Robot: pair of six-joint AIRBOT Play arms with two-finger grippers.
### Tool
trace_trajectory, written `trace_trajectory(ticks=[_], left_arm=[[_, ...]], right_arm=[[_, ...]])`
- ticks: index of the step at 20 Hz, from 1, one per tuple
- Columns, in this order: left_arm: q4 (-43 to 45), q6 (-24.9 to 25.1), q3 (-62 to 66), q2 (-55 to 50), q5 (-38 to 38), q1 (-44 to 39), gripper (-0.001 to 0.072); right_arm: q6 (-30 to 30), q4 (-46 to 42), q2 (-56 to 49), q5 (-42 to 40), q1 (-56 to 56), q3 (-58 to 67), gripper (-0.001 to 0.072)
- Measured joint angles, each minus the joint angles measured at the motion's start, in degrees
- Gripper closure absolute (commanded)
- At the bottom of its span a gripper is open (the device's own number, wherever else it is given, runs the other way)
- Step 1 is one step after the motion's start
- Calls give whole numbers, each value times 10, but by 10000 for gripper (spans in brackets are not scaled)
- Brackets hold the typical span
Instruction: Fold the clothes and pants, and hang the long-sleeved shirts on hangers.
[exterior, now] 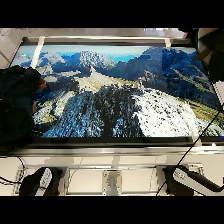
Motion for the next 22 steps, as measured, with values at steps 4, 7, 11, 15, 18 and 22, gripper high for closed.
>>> trace_trajectory(ticks=[4,7,11,15,18,22], left_arm=[[3,9,1,0,1,1,565],[4,17,9,1,-14,1,567],[2,10,13,3,-38,1,561],[2,9,18,4,-35,1,116],[6,18,61,-14,33,1,139],[61,25,225,-144,38,1,60]], right_arm=[[-3,0,-26,54,61,-25,165],[-11,-10,-47,43,122,-43,165],[-15,-52,-78,25,191,-52,165],[-16,-88,-101,20,227,-54,165],[-17,-99,-110,18,236,-54,164],[-17,-103,-115,5,247,-54,163]])
